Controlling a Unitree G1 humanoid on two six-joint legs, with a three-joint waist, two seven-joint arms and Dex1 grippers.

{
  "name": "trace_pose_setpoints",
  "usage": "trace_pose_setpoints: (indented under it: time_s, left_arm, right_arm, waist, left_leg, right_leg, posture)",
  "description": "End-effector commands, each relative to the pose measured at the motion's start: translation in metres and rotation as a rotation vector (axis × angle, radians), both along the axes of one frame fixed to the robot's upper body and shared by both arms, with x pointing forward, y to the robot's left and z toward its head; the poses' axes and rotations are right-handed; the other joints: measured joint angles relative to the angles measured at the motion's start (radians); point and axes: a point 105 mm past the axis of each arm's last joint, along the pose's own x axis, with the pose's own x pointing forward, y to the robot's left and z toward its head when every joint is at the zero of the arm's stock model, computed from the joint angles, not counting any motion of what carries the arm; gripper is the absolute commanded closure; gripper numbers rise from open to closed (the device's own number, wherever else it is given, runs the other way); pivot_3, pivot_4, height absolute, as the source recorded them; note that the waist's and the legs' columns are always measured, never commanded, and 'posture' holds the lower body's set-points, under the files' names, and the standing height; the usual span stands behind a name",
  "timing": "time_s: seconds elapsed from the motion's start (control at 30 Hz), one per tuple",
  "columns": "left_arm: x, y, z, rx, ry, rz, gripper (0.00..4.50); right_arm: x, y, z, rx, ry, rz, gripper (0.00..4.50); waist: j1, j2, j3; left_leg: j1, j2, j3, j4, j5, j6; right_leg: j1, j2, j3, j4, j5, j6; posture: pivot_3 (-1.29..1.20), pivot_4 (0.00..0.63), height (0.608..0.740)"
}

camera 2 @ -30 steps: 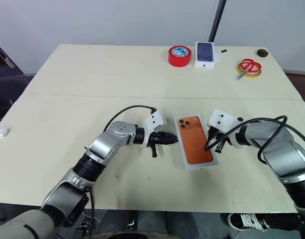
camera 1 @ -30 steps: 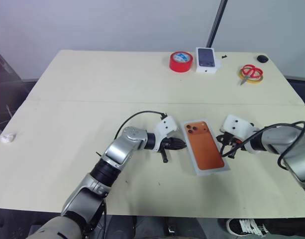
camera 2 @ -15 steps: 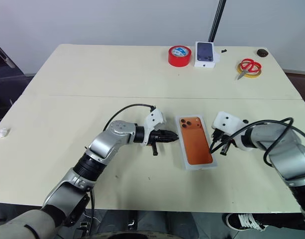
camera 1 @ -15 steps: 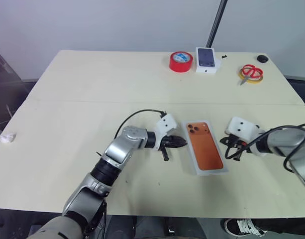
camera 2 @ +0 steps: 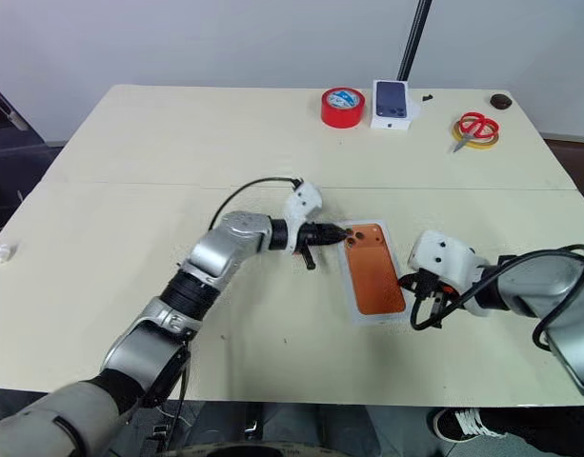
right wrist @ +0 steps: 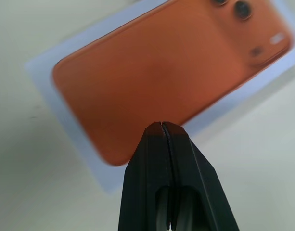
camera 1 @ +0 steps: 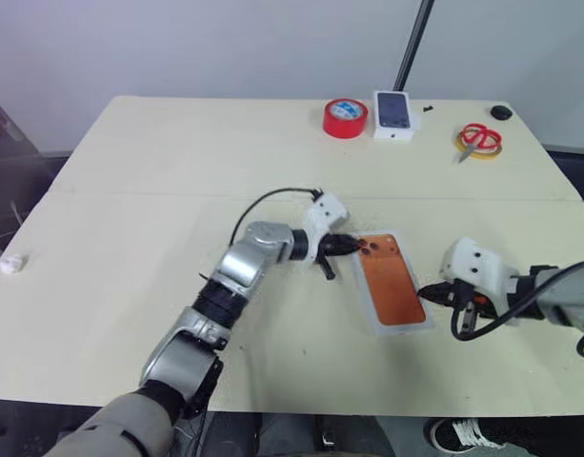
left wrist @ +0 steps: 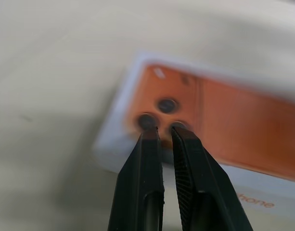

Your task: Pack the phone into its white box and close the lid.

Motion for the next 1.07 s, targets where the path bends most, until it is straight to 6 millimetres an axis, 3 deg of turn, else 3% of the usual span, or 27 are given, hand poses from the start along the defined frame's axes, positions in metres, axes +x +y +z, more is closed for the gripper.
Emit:
trace_pose_setpoints:
  time_s: [0.03,0.13,0.27,0.4,0.5,0.6,0.67,0.83,1.07]
  left_arm:
    - [0.002,0.006,-0.014,0.069,-0.025,0.009,4.05]
    - [0.007,0.018,0.001,-0.015,-0.027,0.057,4.05]
    - [0.016,0.061,0.031,-0.111,-0.104,0.166,4.05]
    - [0.021,0.144,0.051,-0.187,-0.162,0.396,4.05]
    - [0.016,0.189,0.058,-0.248,-0.158,0.529,4.05]
    - [0.006,0.256,0.052,-0.23,-0.167,0.757,4.05]
    - [-0.004,0.28,0.046,-0.184,-0.185,0.835,4.05]
    - [-0.028,0.31,0.034,-0.157,-0.176,0.947,4.05]
    - [-0.039,0.314,0.035,-0.139,-0.171,0.968,4.05]
  right_arm:
    - [0.001,0.003,-0.004,-0.036,-0.035,-0.006,4.49]
    - [0.008,0.003,0.003,-0.031,-0.091,-0.023,4.49]
    - [0.034,0.002,0.035,0.066,-0.269,-0.07,4.49]
    - [0.067,-0.016,0.055,0.126,-0.422,-0.166,4.49]
    - [0.085,-0.02,0.06,0.188,-0.464,-0.226,4.49]
    - [0.102,-0.022,0.058,0.301,-0.465,-0.277,4.49]
    - [0.108,-0.02,0.053,0.345,-0.45,-0.278,4.49]
    - [0.116,-0.011,0.041,0.417,-0.417,-0.254,4.49]
    - [0.117,0.001,0.043,0.469,-0.423,-0.204,4.49]
  waist:
    - [-0.001,0.001,-0.001]
    - [-0.004,0.001,-0.001]
    - [-0.014,0.001,-0.001]
    - [-0.009,0.001,-0.001]
    - [-0.001,0.001,-0.001]
    - [-0.002,0.001,-0.001]
    - [-0.003,0.001,-0.001]
    - [0.002,0.001,-0.001]
    - [-0.003,0.001,-0.001]
  left_leg:
    - [0.0,0.0,0.0,0.0,0.0,0.0]
    - [0.001,0.0,0.0,0.0,0.0,0.0]
    - [0.001,0.003,0.001,0.0,0.0,0.0]
    - [0.001,0.003,0.001,-0.001,0.0,0.0]
    - [0.001,0.003,0.001,-0.001,0.0,-0.001]
    - [0.0,0.004,0.002,0.0,0.0,-0.001]
    - [0.0,0.004,0.001,-0.001,0.0,-0.001]
    - [0.0,0.004,0.002,-0.001,0.0,-0.001]
    - [0.0,0.005,0.001,-0.001,0.0,-0.001]
  right_leg:
    - [0.0,0.0,0.0,0.0,0.0,0.0]
    - [0.001,0.0,0.0,0.0,0.0,0.0]
    - [-0.001,0.002,0.002,0.001,0.0,0.0]
    - [-0.001,0.002,0.001,0.001,0.0,0.0]
    - [-0.001,0.0,0.001,0.001,0.0,0.0]
    - [-0.001,-0.002,0.001,0.001,0.0,0.0]
    - [-0.001,-0.002,0.001,0.001,0.0,0.0]
    - [-0.001,-0.004,0.0,0.001,0.0,0.0]
    - [-0.002,-0.004,0.0,0.001,0.0,0.0]
  posture:
    - [0.0,0.15,0.732]
    - [0.0,0.15,0.732]
    - [0.0,0.15,0.732]
    - [0.0,0.15,0.732]
    - [0.0,0.15,0.732]
    - [0.0,0.15,0.732]
    - [0.0,0.15,0.732]
    - [0.0,0.15,0.732]
    - [0.0,0.15,0.732]
